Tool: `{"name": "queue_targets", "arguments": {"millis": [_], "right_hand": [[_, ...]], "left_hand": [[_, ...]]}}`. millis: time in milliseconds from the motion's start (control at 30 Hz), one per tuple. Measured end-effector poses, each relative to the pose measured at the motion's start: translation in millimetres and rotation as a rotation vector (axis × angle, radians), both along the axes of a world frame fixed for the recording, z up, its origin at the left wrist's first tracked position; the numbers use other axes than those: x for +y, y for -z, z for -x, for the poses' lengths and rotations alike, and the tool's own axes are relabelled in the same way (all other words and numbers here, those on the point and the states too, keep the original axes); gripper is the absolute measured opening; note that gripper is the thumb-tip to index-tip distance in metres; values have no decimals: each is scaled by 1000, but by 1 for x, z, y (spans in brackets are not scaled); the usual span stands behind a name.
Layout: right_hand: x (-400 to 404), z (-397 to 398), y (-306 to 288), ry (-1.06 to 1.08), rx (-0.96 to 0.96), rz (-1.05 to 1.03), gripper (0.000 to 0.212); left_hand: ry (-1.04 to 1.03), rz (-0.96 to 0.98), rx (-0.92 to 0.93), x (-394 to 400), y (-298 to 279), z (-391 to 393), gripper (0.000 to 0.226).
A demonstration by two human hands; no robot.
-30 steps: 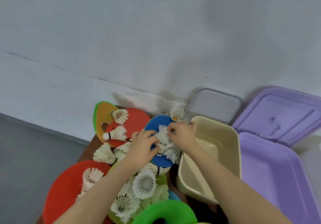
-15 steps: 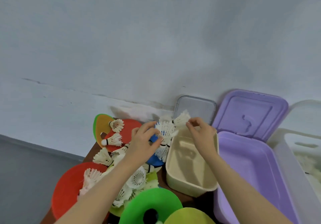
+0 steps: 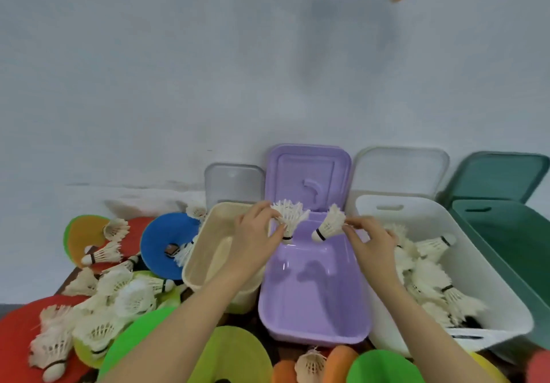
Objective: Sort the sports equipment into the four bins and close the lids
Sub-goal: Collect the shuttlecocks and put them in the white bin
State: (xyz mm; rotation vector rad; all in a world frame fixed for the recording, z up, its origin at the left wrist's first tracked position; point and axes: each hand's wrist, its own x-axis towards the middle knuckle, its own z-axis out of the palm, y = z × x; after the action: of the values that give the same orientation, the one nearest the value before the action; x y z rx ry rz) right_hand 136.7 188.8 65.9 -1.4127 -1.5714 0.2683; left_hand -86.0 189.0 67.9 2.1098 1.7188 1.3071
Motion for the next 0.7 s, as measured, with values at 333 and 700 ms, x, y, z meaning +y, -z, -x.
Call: {"name": "queue_targets", "arguments": {"millis": [333, 700], "right_hand": [[-27, -157, 9, 188, -107, 53, 7], [-33, -198, 20, -65, -357, 439, 10]], "left_hand": [[192, 85, -168, 3, 10, -179, 17], [222, 355, 293, 10, 32, -222, 21]]}}
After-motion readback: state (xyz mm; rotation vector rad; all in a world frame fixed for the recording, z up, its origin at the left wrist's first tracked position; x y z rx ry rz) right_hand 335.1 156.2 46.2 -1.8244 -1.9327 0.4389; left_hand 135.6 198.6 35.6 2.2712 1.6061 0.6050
